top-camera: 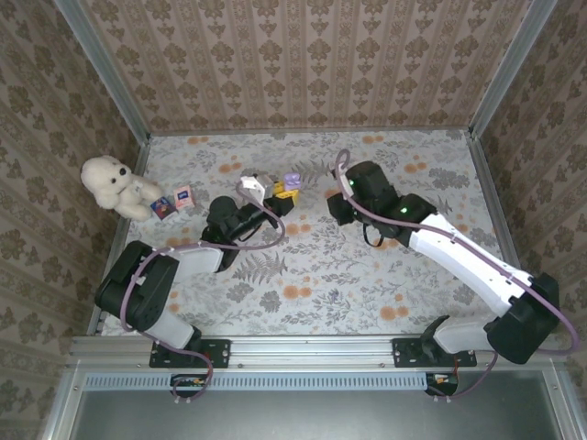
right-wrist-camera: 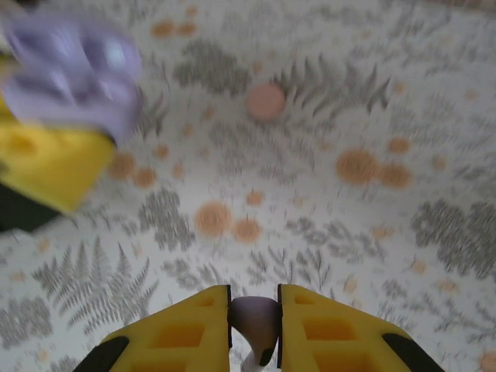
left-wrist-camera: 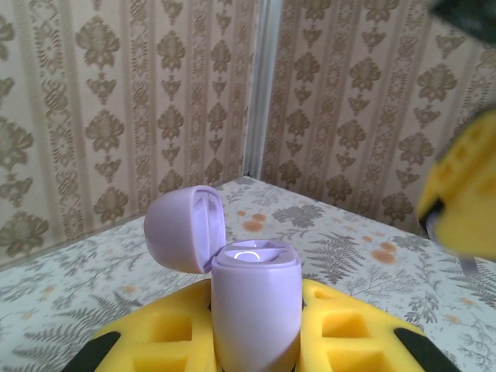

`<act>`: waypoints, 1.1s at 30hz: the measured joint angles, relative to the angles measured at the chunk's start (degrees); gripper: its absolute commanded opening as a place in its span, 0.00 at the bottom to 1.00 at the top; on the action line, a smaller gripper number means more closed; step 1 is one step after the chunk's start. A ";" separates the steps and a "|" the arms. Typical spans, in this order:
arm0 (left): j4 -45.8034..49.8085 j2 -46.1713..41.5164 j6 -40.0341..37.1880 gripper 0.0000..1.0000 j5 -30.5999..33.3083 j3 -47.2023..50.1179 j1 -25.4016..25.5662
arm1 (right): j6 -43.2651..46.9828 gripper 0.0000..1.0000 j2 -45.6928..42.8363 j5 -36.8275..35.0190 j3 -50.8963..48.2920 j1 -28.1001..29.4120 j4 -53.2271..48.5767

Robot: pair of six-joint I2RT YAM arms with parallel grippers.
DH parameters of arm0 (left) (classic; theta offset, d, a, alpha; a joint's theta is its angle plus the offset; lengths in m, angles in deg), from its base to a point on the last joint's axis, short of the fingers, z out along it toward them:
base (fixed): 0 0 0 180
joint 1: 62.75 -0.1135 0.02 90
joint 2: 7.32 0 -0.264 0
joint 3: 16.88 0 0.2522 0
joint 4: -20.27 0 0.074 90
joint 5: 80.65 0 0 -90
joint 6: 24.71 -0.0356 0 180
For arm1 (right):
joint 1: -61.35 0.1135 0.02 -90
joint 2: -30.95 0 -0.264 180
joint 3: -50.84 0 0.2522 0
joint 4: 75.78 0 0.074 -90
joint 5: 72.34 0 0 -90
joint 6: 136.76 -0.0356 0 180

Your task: Insert wireless bluetooth earbuds into charging case

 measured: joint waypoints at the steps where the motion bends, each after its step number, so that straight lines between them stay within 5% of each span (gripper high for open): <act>1: -0.57 0.33 -0.37 0.00 -0.07 0.00 0.44 | 0.02 0.20 -0.39 0.00 0.85 -0.42 0.42; 20: -4.24 3.41 -15.67 0.00 7.69 -3.96 10.05 | -0.48 0.20 -5.31 5.92 1.29 -2.14 12.66; 33: -5.09 4.57 -17.77 0.00 10.56 -7.15 11.65 | -0.44 0.20 -7.87 10.49 -4.04 -2.14 20.35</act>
